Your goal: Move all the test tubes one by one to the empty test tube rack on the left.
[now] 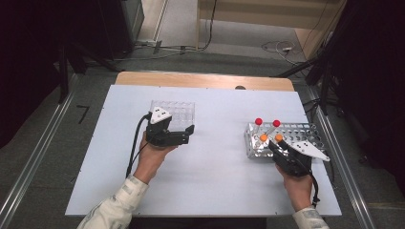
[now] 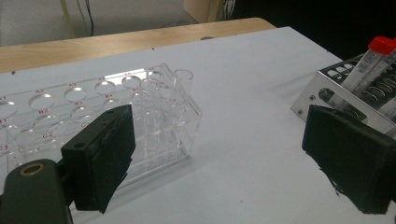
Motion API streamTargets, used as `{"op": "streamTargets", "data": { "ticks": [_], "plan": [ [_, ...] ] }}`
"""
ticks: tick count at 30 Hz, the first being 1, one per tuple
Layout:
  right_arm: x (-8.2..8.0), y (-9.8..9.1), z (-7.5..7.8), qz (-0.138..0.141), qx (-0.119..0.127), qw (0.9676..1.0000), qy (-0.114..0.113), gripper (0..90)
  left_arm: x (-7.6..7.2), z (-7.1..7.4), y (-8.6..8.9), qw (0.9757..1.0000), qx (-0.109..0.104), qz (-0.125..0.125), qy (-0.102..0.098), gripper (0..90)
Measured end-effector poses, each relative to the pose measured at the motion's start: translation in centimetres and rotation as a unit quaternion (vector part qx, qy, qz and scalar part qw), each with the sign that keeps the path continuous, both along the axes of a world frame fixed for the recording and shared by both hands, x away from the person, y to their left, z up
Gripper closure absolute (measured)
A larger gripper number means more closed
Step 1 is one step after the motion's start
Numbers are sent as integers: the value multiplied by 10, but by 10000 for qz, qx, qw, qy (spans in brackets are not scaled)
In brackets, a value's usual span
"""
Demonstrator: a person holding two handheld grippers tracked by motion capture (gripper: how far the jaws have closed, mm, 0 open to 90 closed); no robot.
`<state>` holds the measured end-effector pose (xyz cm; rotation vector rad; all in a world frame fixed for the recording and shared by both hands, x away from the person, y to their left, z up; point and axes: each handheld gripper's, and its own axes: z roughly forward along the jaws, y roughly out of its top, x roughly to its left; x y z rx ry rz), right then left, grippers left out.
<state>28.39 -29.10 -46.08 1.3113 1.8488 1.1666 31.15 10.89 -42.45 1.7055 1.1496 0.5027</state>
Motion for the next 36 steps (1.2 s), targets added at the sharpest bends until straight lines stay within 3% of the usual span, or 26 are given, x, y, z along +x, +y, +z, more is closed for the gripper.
{"op": "streamTargets", "data": {
  "ticks": [6, 11, 17, 22, 36],
  "plan": [
    [3, 2, -1, 7, -37, 10000, -26, 705, 0, 0, 0, 10000, -3, 11, 9, 101],
    [2, 1, 1, -4, -38, 10000, -63, 711, 0, 0, 1, 10000, -3, 19, 13, 101],
    [-6, 1, 21, 21, -43, 9993, -364, 710, -1, 0, 1, 10000, -11, 23, 8, 102],
    [-13, -3, 35, 47, 2, 9988, -490, 710, -1, 1, 2, 10000, -11, 18, 10, 102],
    [-43, 3, 54, 489, 163, 9969, -595, 715, -3, 3, 2, 10000, -49, 7, -7, 102]
  ]
}}
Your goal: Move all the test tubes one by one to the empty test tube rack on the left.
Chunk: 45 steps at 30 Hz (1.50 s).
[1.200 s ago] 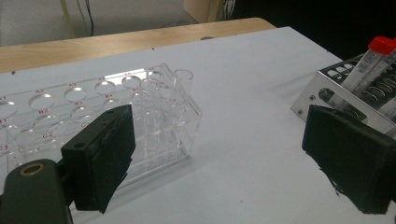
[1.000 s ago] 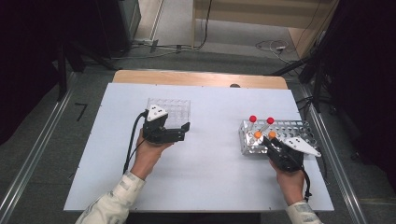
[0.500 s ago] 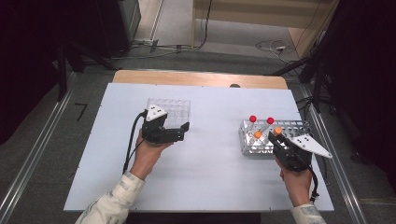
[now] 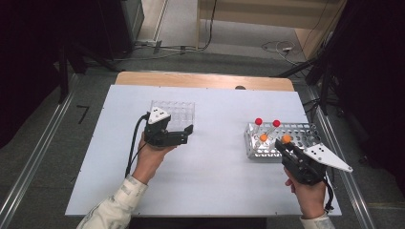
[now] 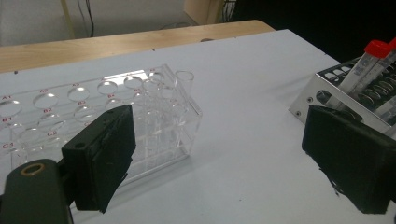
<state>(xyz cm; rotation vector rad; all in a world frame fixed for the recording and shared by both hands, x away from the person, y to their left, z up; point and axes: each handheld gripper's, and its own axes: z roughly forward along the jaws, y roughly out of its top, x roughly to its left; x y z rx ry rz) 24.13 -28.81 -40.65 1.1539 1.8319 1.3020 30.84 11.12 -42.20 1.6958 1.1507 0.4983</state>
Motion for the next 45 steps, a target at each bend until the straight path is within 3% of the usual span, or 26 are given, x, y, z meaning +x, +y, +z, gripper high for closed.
{"op": "streamTargets", "data": {
  "ticks": [8, 17, 27, 33, 45],
  "plan": [
    [-9, 10, -2, 282, -13, 9995, 140, 718, -1, 0, -2, 10000, 4, -33, -10, 102],
    [-8, 30, -11, 593, -73, 9978, 299, 718, -2, 0, -7, 9999, 35, -102, -1, 102],
    [6, 72, -22, 1041, -289, 9933, 421, 719, -4, -2, -13, 9997, 47, -209, 66, 114],
    [18, 96, -25, 1265, -299, 9903, 501, 718, -8, -1, -19, 9993, 20, -364, 16, 114],
    [40, 147, -34, 1469, -455, 9864, 572, 719, -12, 3, -26, 9979, -10, -645, 28, 79]
  ]
}}
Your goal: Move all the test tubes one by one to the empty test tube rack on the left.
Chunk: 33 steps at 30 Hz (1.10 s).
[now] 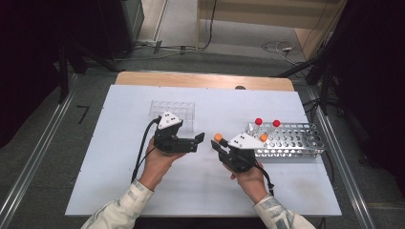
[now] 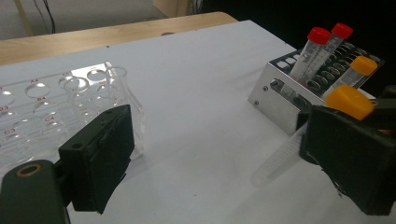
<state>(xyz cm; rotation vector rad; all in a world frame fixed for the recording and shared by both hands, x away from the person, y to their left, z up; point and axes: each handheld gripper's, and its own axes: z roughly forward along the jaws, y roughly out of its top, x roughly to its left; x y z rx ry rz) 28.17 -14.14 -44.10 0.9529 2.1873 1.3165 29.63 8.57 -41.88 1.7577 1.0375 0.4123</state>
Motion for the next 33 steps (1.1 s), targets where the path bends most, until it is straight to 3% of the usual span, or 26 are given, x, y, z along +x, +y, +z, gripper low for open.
{"op": "streamTargets", "data": {
  "ticks": [8, 11, 16, 27, 33],
  "plan": [
    [11, 22, -3, 54, -78, 10000, 30, 719, -7, 6, -7, 9998, 73, -128, -116, 77],
    [12, 30, -4, 133, -73, 9999, 49, 718, -9, 6, -9, 9996, 166, -180, -160, 136],
    [11, 40, -5, 207, -78, 9997, 81, 718, -10, 7, -7, 9993, 127, -282, -189, 299],
    [9, 46, -3, 305, -57, 9995, 49, 718, -9, 5, -5, 9987, 193, -422, -193, 548],
    [9, 48, -3, 306, -49, 9995, 57, 718, -8, 4, -6, 9986, 205, -455, -147, 584]
  ]
}}
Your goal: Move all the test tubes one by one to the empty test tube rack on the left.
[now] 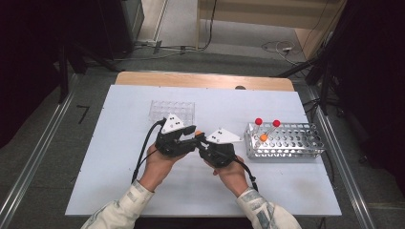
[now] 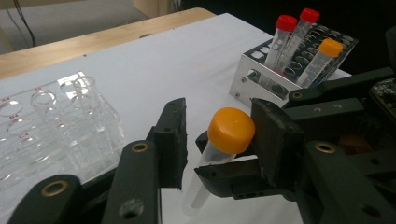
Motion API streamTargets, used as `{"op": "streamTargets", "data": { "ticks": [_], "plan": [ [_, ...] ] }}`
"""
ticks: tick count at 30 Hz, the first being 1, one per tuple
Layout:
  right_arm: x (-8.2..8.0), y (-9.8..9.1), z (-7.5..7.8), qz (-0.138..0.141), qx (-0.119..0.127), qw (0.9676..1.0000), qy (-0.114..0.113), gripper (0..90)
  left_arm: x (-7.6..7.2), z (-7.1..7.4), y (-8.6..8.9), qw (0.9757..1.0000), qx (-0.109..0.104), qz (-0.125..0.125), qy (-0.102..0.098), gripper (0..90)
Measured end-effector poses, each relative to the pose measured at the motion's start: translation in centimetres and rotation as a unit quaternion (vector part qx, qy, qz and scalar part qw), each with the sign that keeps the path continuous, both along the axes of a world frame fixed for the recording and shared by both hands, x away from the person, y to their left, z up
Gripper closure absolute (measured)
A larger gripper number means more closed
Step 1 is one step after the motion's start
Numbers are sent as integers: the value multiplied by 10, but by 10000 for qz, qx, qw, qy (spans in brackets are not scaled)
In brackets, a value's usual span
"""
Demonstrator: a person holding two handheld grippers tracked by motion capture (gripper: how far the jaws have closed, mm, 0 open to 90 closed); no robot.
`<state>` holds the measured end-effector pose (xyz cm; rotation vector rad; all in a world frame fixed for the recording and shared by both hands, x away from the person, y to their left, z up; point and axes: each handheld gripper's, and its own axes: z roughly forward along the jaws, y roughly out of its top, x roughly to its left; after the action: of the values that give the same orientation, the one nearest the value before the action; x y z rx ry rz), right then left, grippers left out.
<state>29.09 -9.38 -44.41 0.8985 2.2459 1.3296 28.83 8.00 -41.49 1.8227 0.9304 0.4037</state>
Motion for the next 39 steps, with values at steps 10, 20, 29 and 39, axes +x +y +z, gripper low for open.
{"op": "streamTargets", "data": {
  "ticks": [10, 20, 29, 39],
  "plan": [
    [1, 1, 0, -26, -15, 10000, 32, 718, -1, 0, -1, 9999, 88, -97, -34, 691],
    [1, -6, 2, 133, 145, 9997, 147, 519, 1, 2, 3, 10000, -23, -15, -42, 694],
    [-12, -32, 9, 216, 144, 9994, 221, 313, 10, 20, 21, 9991, -291, 253, -145, 694],
    [-34, -65, 9, 277, 157, 9986, 415, 201, 22, 31, 41, 9976, -217, 640, -174, 694]
  ]
}}
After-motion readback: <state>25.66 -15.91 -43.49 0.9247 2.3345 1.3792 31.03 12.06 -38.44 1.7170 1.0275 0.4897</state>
